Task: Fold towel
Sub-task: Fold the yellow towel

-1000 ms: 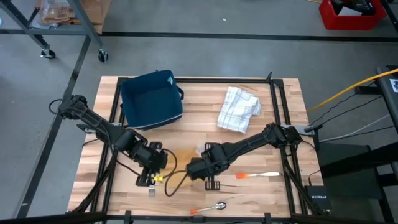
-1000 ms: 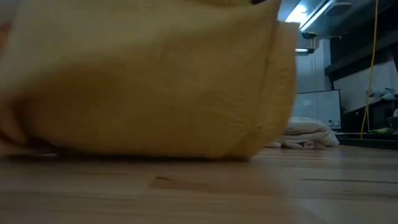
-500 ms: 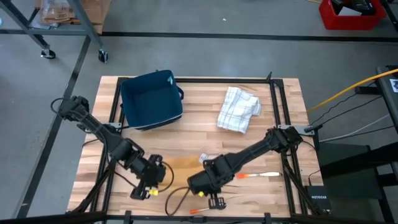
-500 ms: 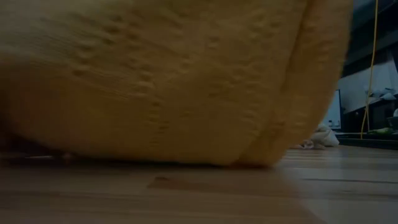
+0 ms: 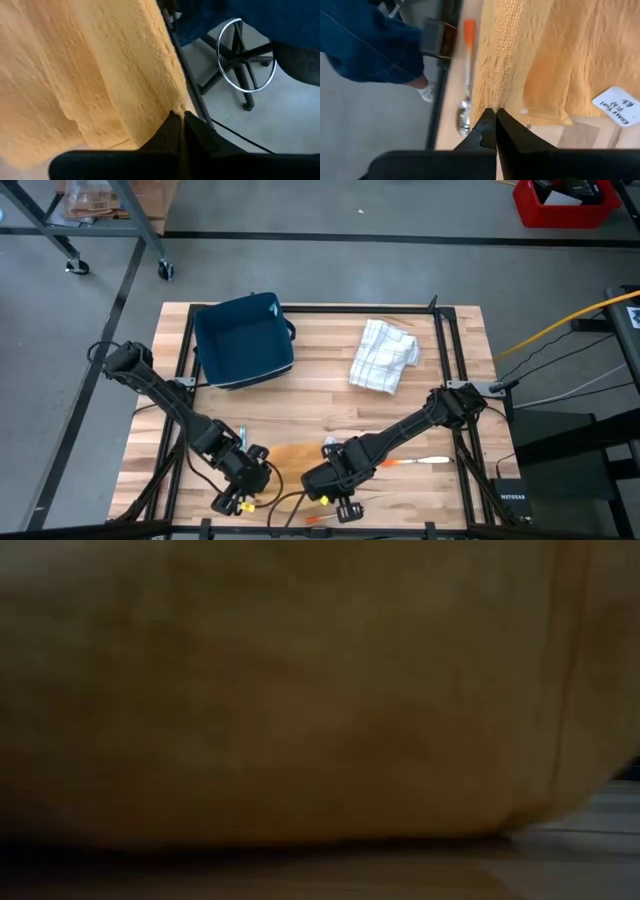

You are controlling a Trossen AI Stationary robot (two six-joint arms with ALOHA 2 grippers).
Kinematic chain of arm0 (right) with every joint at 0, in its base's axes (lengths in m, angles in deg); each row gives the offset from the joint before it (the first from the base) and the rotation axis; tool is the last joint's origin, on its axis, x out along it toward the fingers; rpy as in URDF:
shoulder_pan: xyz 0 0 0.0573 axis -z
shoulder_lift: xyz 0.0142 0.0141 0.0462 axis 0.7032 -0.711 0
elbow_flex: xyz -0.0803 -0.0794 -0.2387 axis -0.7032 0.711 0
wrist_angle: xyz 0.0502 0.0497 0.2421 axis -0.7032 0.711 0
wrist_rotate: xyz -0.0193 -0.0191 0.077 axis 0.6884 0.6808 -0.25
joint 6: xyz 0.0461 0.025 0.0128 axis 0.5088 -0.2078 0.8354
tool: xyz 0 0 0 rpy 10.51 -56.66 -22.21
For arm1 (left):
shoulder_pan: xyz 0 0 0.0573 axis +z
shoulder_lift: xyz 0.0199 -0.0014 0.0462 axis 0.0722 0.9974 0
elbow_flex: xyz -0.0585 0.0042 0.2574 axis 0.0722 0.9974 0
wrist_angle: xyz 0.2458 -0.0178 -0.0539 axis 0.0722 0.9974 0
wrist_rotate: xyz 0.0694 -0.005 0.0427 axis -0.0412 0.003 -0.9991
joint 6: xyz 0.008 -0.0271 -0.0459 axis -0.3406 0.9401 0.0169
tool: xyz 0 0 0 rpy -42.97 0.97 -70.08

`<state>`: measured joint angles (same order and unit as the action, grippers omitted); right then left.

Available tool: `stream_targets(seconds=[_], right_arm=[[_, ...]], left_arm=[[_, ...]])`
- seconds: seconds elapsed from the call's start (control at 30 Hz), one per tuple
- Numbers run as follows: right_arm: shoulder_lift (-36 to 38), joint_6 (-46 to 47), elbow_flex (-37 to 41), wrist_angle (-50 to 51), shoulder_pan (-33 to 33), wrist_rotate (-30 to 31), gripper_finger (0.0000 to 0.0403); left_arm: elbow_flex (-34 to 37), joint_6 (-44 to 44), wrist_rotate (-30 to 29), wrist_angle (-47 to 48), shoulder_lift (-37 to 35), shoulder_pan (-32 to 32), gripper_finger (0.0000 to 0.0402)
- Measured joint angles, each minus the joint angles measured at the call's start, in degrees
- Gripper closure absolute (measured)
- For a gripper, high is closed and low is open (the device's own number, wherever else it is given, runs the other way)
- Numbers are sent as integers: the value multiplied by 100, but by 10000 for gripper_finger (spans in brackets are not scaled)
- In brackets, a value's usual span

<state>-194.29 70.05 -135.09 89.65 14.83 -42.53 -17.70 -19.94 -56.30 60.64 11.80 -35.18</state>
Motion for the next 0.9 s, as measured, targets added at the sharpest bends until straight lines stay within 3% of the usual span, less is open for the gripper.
stream_targets(seconds=[0.33, 0.73, 0.9], right_arm=[[0, -643, 1068, -314, 506, -114, 402], [2, -1519, 1738, -380, 1235, -688, 402], [2, -1661, 1892, -399, 1435, -600, 401]], left_arm=[[848, -318, 48, -339, 5, 536, 401], [1033, -1335, 216, -145, 3, 1304, 401], [1034, -1384, -384, 289, 3, 1557, 393]])
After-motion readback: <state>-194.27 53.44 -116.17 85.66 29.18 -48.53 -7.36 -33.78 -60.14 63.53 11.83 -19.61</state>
